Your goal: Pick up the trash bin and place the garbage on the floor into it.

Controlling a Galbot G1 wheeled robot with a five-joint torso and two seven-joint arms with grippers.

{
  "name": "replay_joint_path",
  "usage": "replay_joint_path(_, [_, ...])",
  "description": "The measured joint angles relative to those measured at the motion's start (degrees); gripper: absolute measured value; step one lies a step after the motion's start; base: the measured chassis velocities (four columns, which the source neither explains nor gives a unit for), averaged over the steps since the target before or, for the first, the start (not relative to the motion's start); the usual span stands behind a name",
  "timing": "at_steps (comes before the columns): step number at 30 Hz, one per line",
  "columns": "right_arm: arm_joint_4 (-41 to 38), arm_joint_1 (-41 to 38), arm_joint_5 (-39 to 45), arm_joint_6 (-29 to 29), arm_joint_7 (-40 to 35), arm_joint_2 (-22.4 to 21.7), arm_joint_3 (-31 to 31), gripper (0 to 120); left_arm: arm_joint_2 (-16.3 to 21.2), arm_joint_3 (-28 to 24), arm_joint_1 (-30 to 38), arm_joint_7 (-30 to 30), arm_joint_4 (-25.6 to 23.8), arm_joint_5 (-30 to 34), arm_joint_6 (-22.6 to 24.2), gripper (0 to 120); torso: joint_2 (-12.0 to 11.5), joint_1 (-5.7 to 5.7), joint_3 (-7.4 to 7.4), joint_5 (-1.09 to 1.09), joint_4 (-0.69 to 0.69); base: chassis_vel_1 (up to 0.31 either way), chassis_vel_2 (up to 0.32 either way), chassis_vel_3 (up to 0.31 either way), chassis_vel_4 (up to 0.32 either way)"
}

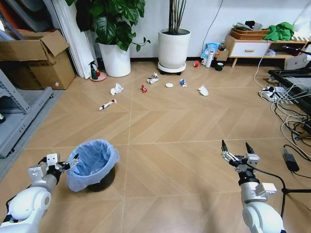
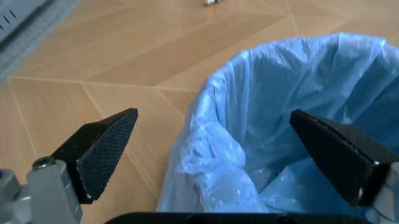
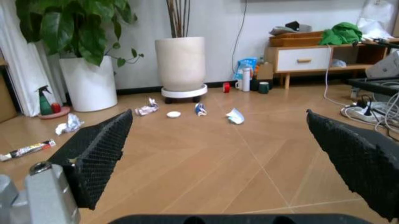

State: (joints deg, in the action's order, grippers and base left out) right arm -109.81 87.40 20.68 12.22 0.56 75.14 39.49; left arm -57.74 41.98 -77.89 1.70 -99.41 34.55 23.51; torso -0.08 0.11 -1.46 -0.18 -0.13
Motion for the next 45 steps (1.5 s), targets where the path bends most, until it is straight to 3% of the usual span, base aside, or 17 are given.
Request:
replay_joint_path(8, [-0.14,-0.34,-0.02,-0.32,0.01,-0.21,-0.83,100,1.25,-1.09,1.51,-1.02,2.44,0.93,2.7,90,0.0,0.0,0.0,0.01,0.01,0.0,0.0,0.0,0.0])
replay_joint_path(9, [-0.28,-0.2,-0.03,-0.38,0.01,-0.18,-0.89,100,1.51,-1.7,2.27,-1.02,3.23,1.21,3.57,81,0.0,0.0,0.0,0.0,0.0,0.0,0.0,0.0,0.0])
replay_joint_path(13, [-0.56,0.05,-0.15,-0.41,0.01,0.05,-0.89,100,1.92,-3.07,3.64,-0.9,4.83,1.39,4.67,71,0.0,0.0,0.0,0.0,0.0,0.0,0.0,0.0,0.0])
replay_joint_path(16, [-0.92,0.17,-0.24,-0.53,0.01,0.28,-0.86,100,2.09,-4.24,4.67,-0.86,5.9,2.3,5.79,56,0.0,0.0,0.0,0.0,-0.01,0.0,0.0,0.0,0.0])
replay_joint_path(18, [-0.99,0.19,-0.26,-0.56,0.01,0.3,-0.83,100,2.1,-4.43,4.84,-0.83,5.98,2.73,6.05,53,0.0,0.0,0.0,0.0,0.0,0.0,0.0,0.0,0.0])
replay_joint_path(31, [-1.37,0.34,-0.86,-0.87,-0.01,0.66,-1.12,100,2.67,-4.67,4.95,-1.45,5.94,3.53,6.78,4,0.0,0.0,0.0,0.0,0.0,0.0,0.0,0.0,0.0])
replay_joint_path(41, [-1.57,0.71,-1.21,-0.86,-0.43,0.65,-1.02,100,2.25,-4.13,4.25,-1.3,4.86,3.6,6.85,2,0.0,0.0,0.0,0.0,0.0,0.0,0.0,0.0,0.0])
replay_joint_path(44, [-1.93,1.56,-2.04,-1.03,-0.74,0.66,-0.52,100,1.52,-2.84,3.43,-0.26,2.79,4.6,7.12,2,0.0,0.0,0.0,-0.01,0.0,0.0,0.0,0.0,0.0])
replay_joint_path(45, [-1.94,2.73,-4.07,-0.8,-1.2,0.71,-0.03,100,0.77,-1.16,2.21,0.9,0.01,5.63,7.56,2,0.0,0.0,0.0,0.0,0.01,0.0,0.0,0.0,0.0])
